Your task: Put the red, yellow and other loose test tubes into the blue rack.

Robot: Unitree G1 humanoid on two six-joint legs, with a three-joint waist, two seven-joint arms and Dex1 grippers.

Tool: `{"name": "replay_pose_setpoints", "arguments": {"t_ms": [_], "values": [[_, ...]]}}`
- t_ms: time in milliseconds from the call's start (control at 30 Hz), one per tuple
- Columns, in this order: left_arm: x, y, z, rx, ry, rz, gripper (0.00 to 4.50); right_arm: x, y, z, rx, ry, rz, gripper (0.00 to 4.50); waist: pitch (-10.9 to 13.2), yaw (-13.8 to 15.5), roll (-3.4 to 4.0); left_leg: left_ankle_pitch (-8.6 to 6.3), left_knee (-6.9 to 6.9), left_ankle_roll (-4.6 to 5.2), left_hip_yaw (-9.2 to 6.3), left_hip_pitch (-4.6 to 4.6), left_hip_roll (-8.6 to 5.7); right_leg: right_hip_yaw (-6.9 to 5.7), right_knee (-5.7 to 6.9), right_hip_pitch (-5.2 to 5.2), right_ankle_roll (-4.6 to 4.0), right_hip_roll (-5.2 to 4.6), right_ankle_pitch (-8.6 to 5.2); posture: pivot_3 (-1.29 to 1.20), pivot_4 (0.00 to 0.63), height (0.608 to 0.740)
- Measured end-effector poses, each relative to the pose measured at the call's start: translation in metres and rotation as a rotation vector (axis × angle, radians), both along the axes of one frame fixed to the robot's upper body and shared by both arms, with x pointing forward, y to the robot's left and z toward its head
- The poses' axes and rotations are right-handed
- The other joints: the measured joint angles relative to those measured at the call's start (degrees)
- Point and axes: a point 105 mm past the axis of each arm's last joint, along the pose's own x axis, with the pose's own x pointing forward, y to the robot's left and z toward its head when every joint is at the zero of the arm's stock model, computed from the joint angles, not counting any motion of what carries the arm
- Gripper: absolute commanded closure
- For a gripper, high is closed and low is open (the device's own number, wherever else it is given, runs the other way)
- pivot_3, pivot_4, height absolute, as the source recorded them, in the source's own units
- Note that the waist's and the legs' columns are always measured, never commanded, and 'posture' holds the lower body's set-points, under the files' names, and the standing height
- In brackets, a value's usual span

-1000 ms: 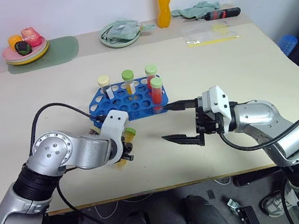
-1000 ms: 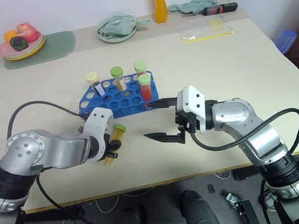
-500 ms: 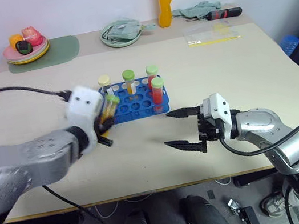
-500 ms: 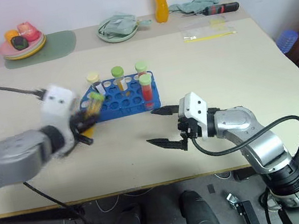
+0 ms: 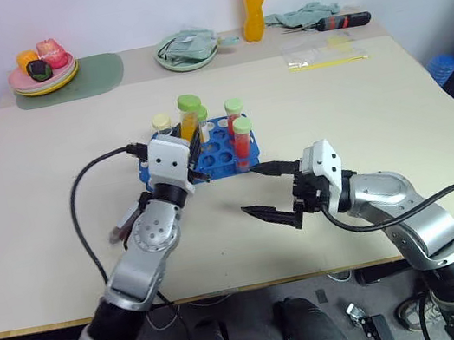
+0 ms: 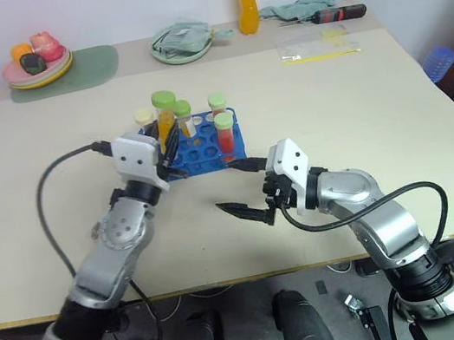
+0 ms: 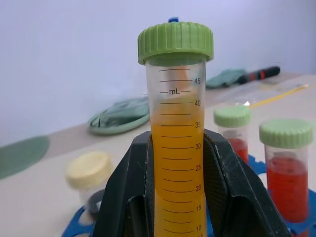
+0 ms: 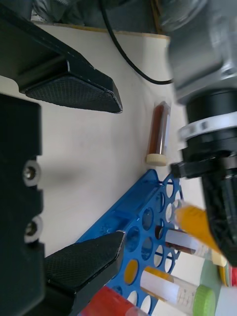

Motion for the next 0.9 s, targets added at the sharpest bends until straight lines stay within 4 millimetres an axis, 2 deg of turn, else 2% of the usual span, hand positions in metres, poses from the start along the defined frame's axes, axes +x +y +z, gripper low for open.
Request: {"name": "replay_pose_setpoints", "arguments": {"t_ms": [267,500,900], "values": [[0.011,-0.020,-0.019,0.012,0.005,-0.085,3.76,0.002,-0.001,0.000,0.007,0.005,-0.030,0.26,0.0,-0.1,0.00,-0.01,0.02,0.02,-0.02,0.01,-0.01,-0.01,0.06,0.01,0.03,0.00,0.01,0.00,0.150,0.740],[0.020,-0.018,-0.029,0.000,0.040,-0.083,3.76,0.002,-0.002,-0.003,0.007,0.013,-0.045,0.26,0.0,0.0,0.00,-0.01,0.04,0.02,-0.02,0.02,-0.01,-0.01,0.08,0.01,0.03,0.00,0.01,0.00,0.150,0.740],[0.025,-0.026,-0.031,-0.005,0.036,-0.122,3.76,0.002,-0.002,-0.002,0.007,0.011,-0.047,0.26,0.0,0.0,0.00,-0.01,0.04,0.02,-0.03,0.02,-0.01,-0.02,0.09,0.02,0.04,0.00,0.02,0.00,0.150,0.740]]}}
